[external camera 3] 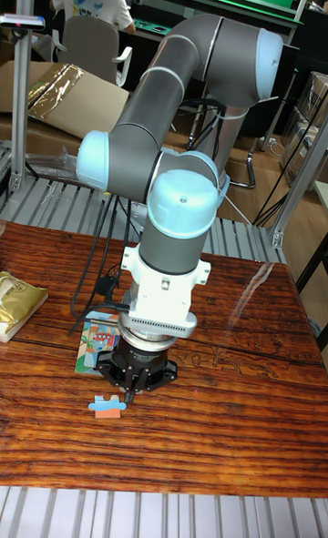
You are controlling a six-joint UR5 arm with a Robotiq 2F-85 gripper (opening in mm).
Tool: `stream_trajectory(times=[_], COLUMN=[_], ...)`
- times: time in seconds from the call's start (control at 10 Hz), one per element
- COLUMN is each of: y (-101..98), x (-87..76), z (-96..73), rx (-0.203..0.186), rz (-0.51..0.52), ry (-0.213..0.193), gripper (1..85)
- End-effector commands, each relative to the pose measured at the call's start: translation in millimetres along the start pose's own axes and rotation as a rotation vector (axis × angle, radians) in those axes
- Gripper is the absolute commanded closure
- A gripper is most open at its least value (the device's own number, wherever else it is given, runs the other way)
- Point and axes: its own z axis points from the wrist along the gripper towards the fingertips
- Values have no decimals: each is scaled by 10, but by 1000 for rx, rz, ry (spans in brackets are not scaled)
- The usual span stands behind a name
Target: Assemble one piece of a puzzle
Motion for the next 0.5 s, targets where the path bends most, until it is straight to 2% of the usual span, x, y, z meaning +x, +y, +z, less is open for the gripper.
stream_trajectory(times=[0.0,0.4], y=[44,3], x=[-2,-143], z=[-13,35], rx=[-22,-6], rz=[-11,-8], ry=[2,-37], gripper=[500,430])
